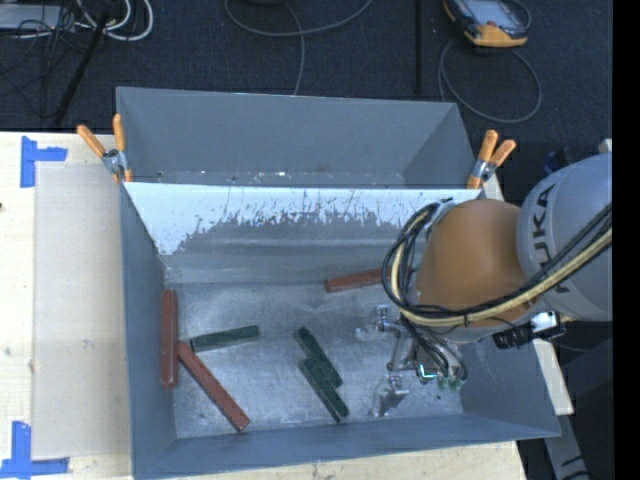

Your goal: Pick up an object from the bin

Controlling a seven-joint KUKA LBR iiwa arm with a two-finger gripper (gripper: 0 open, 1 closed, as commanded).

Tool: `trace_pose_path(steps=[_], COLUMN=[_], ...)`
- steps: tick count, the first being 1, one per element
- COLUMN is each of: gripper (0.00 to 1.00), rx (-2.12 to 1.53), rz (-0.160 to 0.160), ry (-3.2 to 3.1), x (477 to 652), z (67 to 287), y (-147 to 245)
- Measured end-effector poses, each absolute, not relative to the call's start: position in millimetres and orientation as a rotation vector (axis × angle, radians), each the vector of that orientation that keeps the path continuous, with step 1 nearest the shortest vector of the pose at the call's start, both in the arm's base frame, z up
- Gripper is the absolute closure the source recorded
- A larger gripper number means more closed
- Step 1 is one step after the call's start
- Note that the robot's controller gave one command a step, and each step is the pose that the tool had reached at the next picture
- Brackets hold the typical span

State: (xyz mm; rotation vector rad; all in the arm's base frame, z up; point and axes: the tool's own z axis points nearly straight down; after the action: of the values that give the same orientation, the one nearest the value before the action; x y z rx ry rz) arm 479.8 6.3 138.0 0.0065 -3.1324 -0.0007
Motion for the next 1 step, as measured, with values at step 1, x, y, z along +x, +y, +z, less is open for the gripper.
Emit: trace_pose_path(steps=[1], gripper=[0.00], rx=[0.006], rz=[-0.001], ry=[-3.140], x=[481.7], z=[141.1], y=[6.3])
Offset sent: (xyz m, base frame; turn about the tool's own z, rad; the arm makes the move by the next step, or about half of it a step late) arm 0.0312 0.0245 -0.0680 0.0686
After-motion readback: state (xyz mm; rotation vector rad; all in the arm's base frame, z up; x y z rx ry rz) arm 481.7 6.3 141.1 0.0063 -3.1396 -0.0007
